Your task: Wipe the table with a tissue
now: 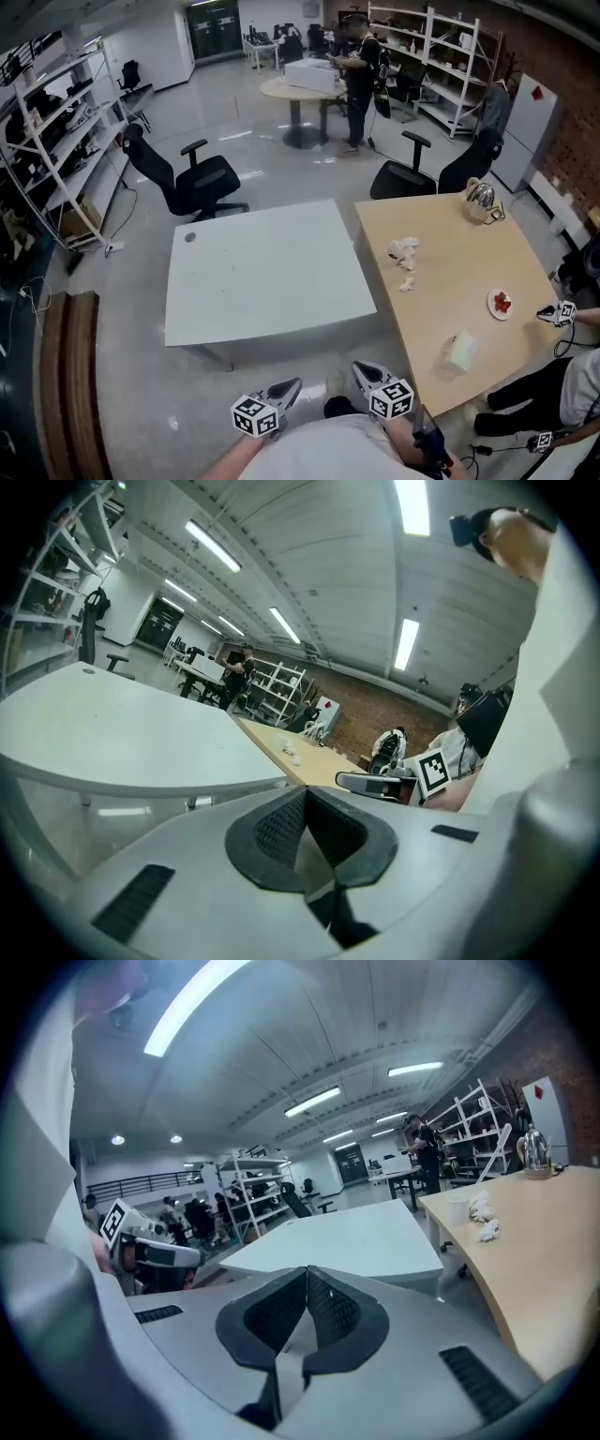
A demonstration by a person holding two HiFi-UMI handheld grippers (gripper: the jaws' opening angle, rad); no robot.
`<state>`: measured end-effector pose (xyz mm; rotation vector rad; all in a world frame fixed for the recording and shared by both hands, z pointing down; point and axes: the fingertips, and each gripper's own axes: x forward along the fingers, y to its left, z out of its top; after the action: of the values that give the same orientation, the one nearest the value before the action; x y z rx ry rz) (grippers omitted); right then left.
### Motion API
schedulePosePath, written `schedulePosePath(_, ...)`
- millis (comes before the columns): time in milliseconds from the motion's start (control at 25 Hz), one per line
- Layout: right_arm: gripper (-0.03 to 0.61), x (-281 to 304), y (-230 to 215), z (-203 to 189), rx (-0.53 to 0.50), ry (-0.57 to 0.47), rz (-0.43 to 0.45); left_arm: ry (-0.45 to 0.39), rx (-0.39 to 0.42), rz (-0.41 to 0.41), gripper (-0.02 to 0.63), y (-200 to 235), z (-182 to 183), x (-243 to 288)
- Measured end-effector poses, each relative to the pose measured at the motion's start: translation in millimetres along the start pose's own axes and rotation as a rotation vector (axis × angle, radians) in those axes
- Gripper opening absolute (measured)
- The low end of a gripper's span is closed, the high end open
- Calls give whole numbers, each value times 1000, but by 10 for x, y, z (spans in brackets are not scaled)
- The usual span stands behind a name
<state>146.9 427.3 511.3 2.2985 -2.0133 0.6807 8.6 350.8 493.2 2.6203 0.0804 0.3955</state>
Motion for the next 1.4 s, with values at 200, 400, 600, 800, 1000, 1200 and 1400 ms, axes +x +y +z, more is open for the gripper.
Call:
schedulePosePath(200,17,246,-354,126,-42,31,-59,22,17,15,6,227,189,277)
schedulePosePath(400,17,439,-699,276,-62,35,-74,17,39,-2,6,398,422,623)
schedulePosePath(600,17,547,-1049,448,-57,43,-90,43,48,-13,6,459,628,967)
schedulePosePath(800,17,614,-1510,344,-26,117,-186,80,82,-25,6,540,748,1271)
schedulePosePath(1000,17,677,-1982,321,-27,160,-258,88,97,-35,6,622,963,1610)
schedulePosePath(1200,17,627,-2540,244,-93,235,-363,113,99,-51,6,678,1068,1895)
schedulePosePath(1400,18,591,-3122,267,-156,302,-402,123,101,-53,6,722,1172,2078)
